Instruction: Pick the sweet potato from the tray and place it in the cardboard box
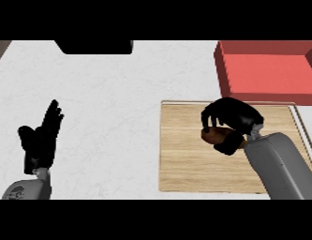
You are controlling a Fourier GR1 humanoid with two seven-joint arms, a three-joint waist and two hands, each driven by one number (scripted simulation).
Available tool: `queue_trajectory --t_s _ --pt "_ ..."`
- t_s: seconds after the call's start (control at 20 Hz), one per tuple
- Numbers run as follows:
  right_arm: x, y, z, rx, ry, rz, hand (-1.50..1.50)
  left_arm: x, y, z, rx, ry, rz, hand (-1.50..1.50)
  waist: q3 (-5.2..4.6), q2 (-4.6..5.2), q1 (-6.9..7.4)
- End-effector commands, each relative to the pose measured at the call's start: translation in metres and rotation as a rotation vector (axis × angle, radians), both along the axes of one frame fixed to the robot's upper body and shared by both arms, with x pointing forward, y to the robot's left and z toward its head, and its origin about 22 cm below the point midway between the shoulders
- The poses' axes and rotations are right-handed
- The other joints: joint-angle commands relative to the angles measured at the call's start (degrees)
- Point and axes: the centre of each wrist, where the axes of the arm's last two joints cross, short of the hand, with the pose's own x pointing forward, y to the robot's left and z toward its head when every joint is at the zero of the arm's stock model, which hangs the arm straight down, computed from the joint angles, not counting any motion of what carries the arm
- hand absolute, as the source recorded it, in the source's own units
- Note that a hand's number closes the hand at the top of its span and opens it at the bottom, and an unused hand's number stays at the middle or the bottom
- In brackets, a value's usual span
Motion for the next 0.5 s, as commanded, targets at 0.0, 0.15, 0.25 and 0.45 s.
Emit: queue_trajectory --t_s 0.0,0.15,0.25,0.45 --pt "-0.006 -0.008 -0.006 0.013 -0.044 0.011 1.50 -0.002 0.000 -0.008 0.007 -0.002 0.012 0.00 0.02 0.01 -0.15" --pt "-0.015 -0.024 0.004 -0.010 -0.089 0.012 1.50 -0.003 -0.012 0.014 0.006 0.007 -0.004 0.00 0.04 -0.11 -0.26" --pt "-0.054 -0.046 -0.013 -0.074 -0.113 0.036 1.50 -0.002 0.001 0.001 0.012 0.010 0.025 0.00 0.03 -0.23 -1.13" --pt "-0.107 -0.084 -0.003 -0.151 -0.172 0.076 1.50 -0.008 -0.001 -0.005 0.004 0.011 0.037 0.00 -0.01 -0.50 -2.46"
